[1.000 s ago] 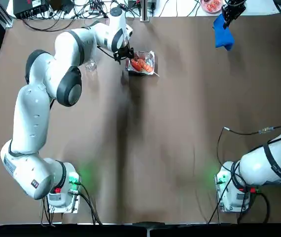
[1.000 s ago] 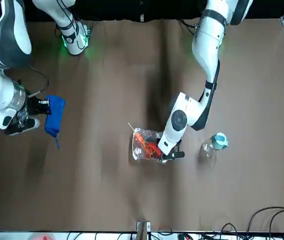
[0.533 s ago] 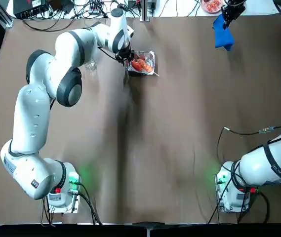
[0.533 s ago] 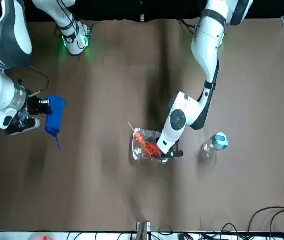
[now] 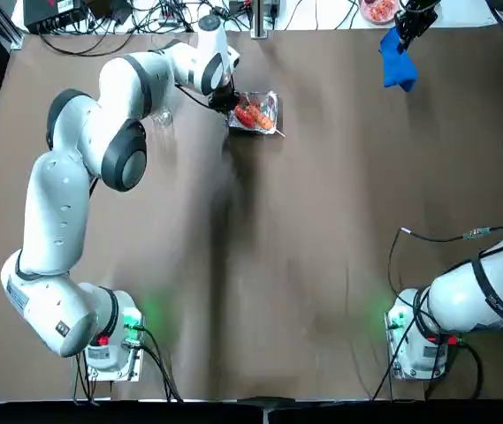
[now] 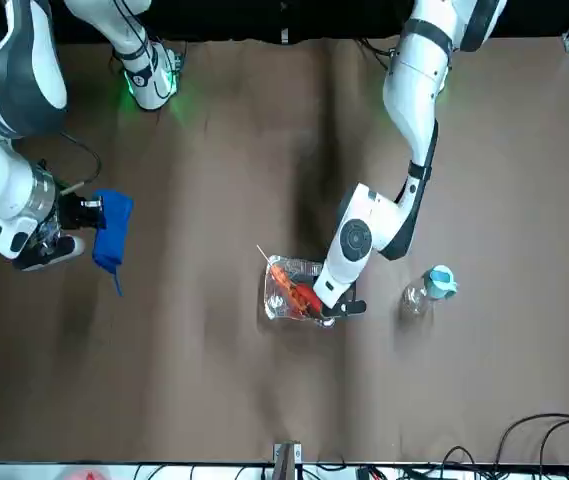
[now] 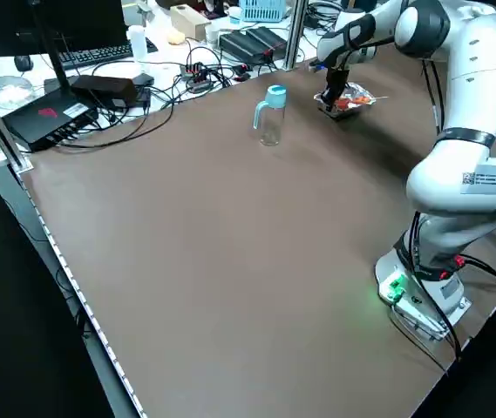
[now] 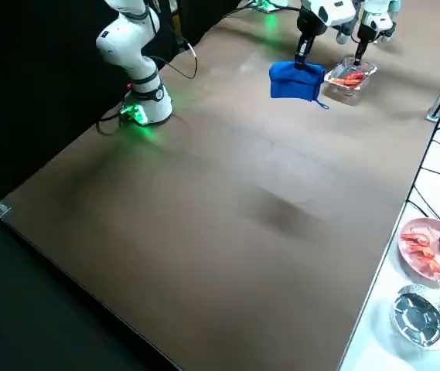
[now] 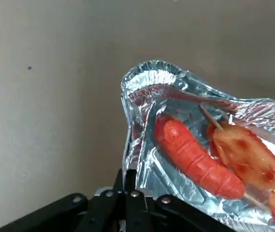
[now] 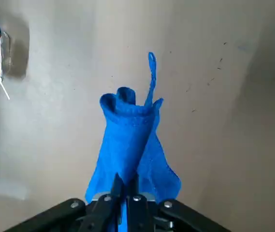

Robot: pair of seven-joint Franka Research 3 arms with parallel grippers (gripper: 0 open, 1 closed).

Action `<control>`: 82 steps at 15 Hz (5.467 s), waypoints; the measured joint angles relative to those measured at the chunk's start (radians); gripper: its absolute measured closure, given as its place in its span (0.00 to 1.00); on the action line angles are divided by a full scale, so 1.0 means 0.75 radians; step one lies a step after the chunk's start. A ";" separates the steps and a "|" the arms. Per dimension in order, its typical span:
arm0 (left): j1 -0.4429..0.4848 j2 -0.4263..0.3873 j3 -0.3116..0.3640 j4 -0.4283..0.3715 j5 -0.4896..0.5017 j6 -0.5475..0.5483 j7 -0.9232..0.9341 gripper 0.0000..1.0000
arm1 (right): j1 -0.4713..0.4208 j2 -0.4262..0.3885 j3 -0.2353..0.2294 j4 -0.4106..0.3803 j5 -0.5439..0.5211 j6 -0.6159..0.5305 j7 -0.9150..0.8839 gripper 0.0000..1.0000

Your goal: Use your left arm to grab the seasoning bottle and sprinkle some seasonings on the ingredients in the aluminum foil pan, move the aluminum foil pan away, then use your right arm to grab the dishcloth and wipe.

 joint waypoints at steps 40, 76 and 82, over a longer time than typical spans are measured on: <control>0.665 -0.672 -0.909 -1.091 -0.002 0.195 -0.101 0.98 | 0.405 0.378 0.012 0.010 0.105 0.521 0.761 0.94; 0.988 -0.469 -0.843 -0.128 0.549 -0.830 0.348 0.00 | 0.930 1.016 0.015 0.187 0.106 1.672 1.495 0.94; 1.018 -0.541 -0.841 -0.017 0.627 -1.007 0.412 0.00 | 0.948 1.028 0.004 0.209 0.106 1.655 1.499 0.94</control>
